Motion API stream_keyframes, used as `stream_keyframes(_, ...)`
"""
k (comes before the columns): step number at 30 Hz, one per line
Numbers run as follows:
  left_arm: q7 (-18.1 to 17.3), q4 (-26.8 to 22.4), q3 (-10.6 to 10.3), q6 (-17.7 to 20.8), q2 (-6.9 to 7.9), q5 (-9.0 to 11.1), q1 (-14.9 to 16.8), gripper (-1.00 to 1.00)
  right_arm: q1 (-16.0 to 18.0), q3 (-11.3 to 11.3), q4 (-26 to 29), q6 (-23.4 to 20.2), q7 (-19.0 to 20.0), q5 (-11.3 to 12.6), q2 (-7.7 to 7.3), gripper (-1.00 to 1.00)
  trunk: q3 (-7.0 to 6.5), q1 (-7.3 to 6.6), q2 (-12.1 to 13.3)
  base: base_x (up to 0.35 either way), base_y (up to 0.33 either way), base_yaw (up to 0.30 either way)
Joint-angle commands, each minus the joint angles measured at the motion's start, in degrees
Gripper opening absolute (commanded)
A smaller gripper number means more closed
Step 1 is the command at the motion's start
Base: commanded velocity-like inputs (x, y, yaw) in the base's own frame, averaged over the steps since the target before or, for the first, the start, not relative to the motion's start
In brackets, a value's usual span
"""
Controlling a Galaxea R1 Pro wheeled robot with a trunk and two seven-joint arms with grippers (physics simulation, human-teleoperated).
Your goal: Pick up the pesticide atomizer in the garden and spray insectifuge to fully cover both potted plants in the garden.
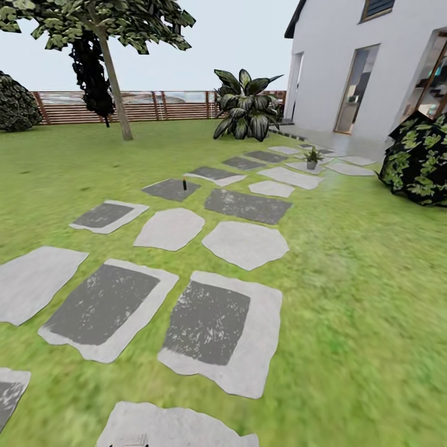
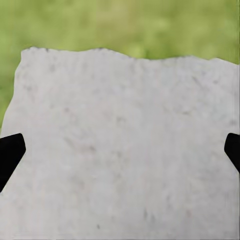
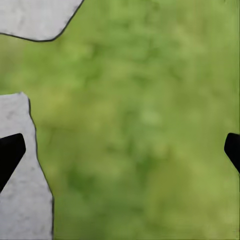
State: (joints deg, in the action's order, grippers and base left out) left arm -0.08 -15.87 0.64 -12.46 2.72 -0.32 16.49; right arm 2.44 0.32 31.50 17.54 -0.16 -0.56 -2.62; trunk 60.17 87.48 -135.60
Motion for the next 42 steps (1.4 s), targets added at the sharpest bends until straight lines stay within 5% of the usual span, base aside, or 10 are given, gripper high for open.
stream_keyframes(1, -0.01, 0.05, 0.06, -0.19, 0.00, -0.04, 0.03, 1.00, 0.02, 0.03, -0.04, 0.18, -0.02, -0.06, -0.01, 1.00, 0.05, 0.02, -0.01, 0.337, 0.000, 0.000)
stream_keyframes(42, -0.01, 0.05, 0.06, -0.19, 0.00, -0.04, 0.03, 1.00, 0.02, 0.12, -0.04, 0.21, -0.02, -0.06, -0.01, 1.00, 0.05, 0.02, -0.01, 0.337, 0.000, 0.000)
